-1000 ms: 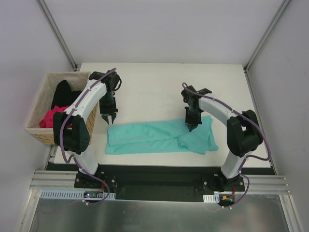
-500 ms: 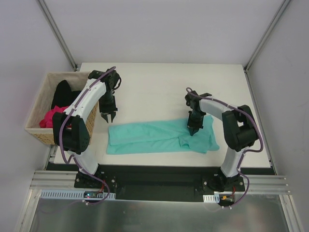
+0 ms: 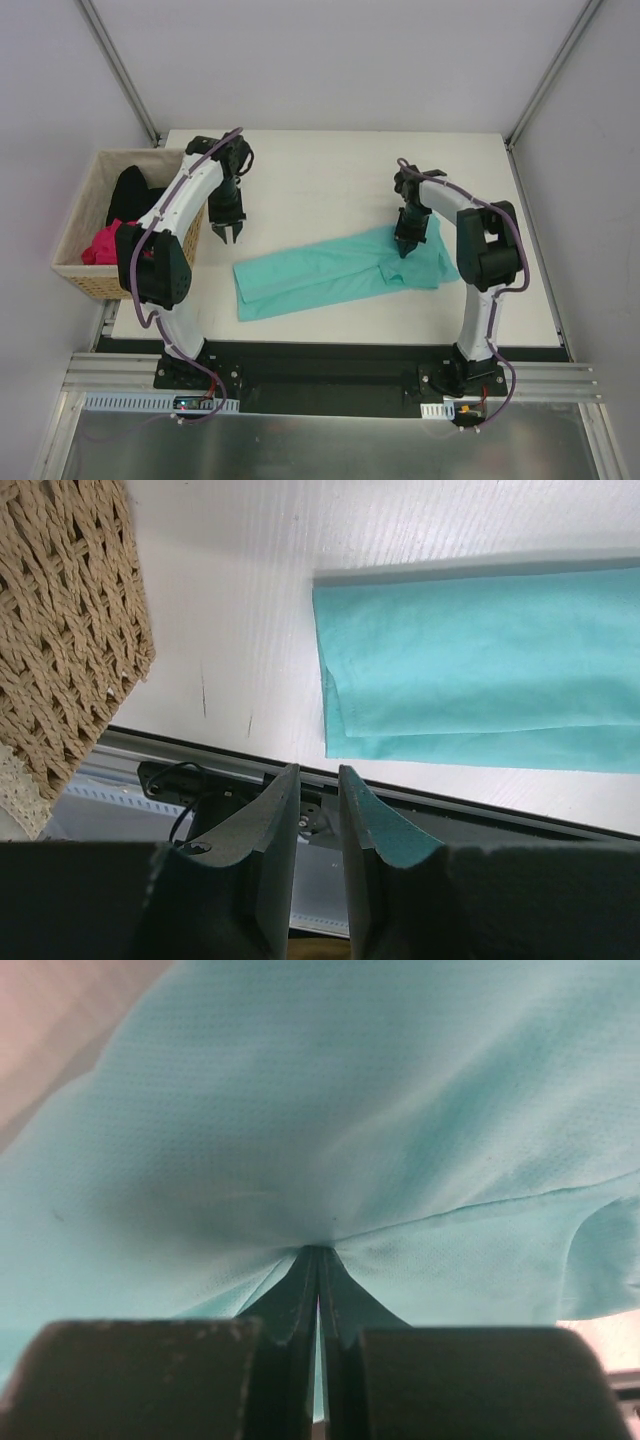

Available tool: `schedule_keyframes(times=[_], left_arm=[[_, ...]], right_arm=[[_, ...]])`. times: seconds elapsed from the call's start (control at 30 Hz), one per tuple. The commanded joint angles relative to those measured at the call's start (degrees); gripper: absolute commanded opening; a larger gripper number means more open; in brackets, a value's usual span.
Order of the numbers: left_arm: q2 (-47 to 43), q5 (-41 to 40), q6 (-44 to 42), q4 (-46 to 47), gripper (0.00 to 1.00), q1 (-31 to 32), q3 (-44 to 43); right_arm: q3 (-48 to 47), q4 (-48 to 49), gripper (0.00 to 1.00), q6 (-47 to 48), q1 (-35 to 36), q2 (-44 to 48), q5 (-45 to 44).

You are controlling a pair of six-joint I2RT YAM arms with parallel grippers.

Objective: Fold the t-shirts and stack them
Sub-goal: Rotate the tshirt 90 degrees

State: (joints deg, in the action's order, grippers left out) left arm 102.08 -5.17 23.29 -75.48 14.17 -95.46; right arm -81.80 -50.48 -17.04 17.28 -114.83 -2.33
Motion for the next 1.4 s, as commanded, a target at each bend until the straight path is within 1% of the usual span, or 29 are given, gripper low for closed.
schedule_keyframes(times=[0.0, 0.1, 0.13, 0.2, 0.23, 0.37, 0.43, 0.53, 0.63, 0.7, 0.77, 0.9, 0.97, 1.03, 1.07, 1.13, 1.17, 1.23, 1.27, 1.37], left_arm=[[1.63, -1.07, -1.58, -4.76, 0.22, -0.99, -3.33], [2.59, -0.98, -1.93, -5.02, 0.22, -1.43, -4.29], [2.77, -0.9, -1.93, -4.94, 0.22, -1.78, -4.47], [2.95, -0.81, -2.11, -4.94, 0.22, -2.13, -4.56], [2.95, -0.81, -2.11, -4.94, 0.22, -2.39, -4.56], [2.95, -0.46, -2.11, -4.94, 0.22, -3.01, -4.3], [2.77, -0.46, -2.11, -5.02, 0.22, -3.1, -4.12], [2.51, -0.37, -2.11, -5.2, 0.22, -3.19, -3.86], [2.16, -0.37, -2.02, -5.11, 0.22, -3.19, -3.59], [2.07, -0.11, -2.11, -5.11, 0.22, -3.19, -3.59], [1.89, 0.16, -2.11, -4.76, 0.22, -3.19, -3.59], [1.19, 1.74, -2.28, -3.71, 0.22, -3.19, -3.59], [0.75, 1.92, -2.37, -3.27, 0.22, -3.19, -3.42], [0.49, 2.18, -2.46, -2.92, 0.22, -3.19, -3.15], [0.49, 2.27, -2.63, -2.65, 0.22, -3.19, -2.98], [0.13, 2.44, -2.81, -2.39, 0.22, -3.19, -2.71], [0.13, 2.44, -2.98, -2.39, 0.22, -3.19, -2.63], [-0.13, 2.45, -3.16, -2.21, 0.22, -3.19, -2.54], [-0.22, 2.36, -3.34, -2.21, 0.22, -3.19, -2.36], [-0.57, 2.44, -3.51, -1.95, 0.22, -3.19, -1.92]], right_arm=[[-13.17, -3.57, 0.01, 4.37, -0.84, -5.66, -2.07], [-19.96, -5.94, 0.01, 6.3, -1.02, -10.23, -2.16], [-24.24, -6.47, 0.01, 6.92, -0.93, -11.46, -1.98], [-28.04, -6.83, 0.01, 8.76, -1.02, -14.54, -1.98], [-31.46, -6.91, 0.01, 9.38, -1.11, -15.51, -1.72], [-38.5, -5.95, 0.01, 12.81, -1.28, -19.82, 1.17], [-39.49, -3.94, 0.01, 15.09, -1.28, -20.96, 3.71], [-38.96, -1.3, 0.01, 16.42, -1.37, -20.27, 6.98], [-37.47, 0.29, 0.01, 16.69, -1.37, -17.73, 6.73], [-36.25, 1.08, 0.05, 18.97, -1.37, -15.44, 4.53], [-35.19, 2.66, 0.11, 19.76, -1.37, -10.88, 0.95], [-33.08, 5.39, 0.17, 20.99, -1.28, -2.09, -4.17], [-32.11, 6.27, 0.25, 21.08, -1.28, 2.47, -6.19], [-31.06, 6.36, 0.26, 20.82, -1.28, 4.69, -7.42], [-30.97, 6.1, 0.23, 20.56, -1.28, 6.09, -7.69], [-30.27, 4.26, 0.14, 18.63, -1.11, 7.07, -9.0], [-29.13, 3.73, 0.02, 18.01, -1.11, 7.42, -9.27], [-26.85, 2.76, 0.01, 15.65, -0.93, 8.65, -10.32], [-23.7, 2.75, 0.01, 14.94, -0.84, 9.09, -10.33], [-19.03, 3.19, 0.01, 11.6, -0.76, 10.5, -10.15]])
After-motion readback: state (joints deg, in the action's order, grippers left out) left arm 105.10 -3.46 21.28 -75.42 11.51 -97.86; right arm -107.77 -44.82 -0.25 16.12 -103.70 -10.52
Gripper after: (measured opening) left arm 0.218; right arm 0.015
